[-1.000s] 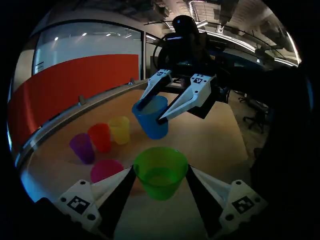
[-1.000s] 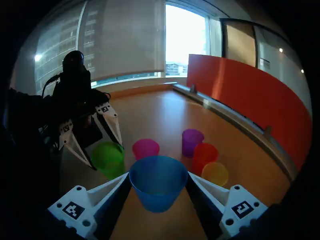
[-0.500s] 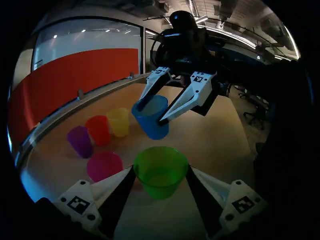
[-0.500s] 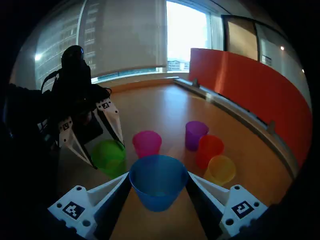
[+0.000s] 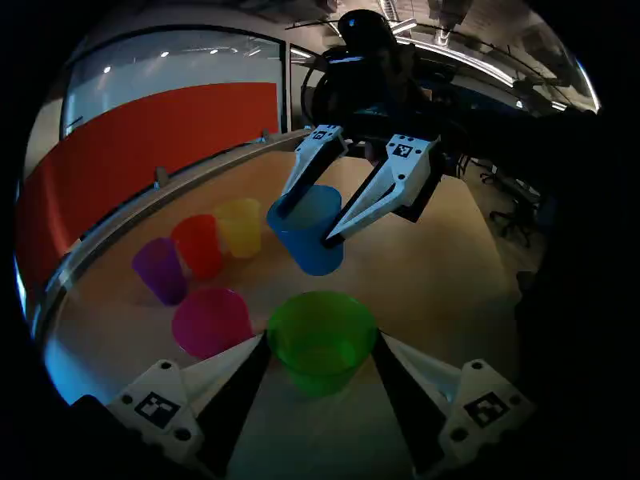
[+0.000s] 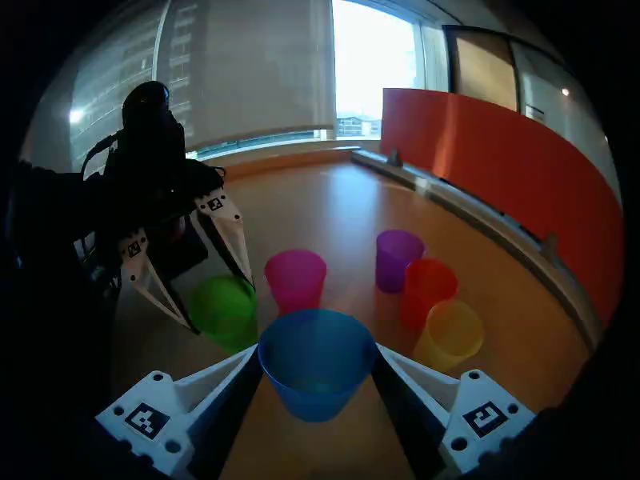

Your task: Pour water

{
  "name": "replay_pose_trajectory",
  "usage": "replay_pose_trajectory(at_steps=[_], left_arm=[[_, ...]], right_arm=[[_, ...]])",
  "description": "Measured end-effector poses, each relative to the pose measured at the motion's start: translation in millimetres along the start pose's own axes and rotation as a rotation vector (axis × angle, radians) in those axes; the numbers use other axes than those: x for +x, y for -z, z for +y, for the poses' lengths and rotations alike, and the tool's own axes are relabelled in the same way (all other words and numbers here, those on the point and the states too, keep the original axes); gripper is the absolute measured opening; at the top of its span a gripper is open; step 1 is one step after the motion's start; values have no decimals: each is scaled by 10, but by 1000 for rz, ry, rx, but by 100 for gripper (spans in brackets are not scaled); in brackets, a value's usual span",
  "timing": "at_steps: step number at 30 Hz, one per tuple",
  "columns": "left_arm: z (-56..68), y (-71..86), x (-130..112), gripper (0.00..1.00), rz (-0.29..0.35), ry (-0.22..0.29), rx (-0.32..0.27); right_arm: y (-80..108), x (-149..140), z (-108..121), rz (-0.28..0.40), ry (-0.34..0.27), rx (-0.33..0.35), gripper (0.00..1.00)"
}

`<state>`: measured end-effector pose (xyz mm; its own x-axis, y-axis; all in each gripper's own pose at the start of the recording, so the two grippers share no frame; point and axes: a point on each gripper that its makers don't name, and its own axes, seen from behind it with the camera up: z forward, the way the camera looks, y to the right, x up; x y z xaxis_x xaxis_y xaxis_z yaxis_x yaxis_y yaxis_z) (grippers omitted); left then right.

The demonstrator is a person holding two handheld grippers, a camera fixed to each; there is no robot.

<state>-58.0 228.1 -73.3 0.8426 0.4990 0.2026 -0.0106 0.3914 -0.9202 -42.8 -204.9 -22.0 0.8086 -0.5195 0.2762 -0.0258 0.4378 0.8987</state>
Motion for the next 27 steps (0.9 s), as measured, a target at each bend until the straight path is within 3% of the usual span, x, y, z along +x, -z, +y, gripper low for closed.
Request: replay_pose_trajectory(at_steps=[27], left_arm=[[5, -38, -170, 88, -57, 5, -16]], right_arm=[[-75, -69, -40, 4, 2, 9, 92]])
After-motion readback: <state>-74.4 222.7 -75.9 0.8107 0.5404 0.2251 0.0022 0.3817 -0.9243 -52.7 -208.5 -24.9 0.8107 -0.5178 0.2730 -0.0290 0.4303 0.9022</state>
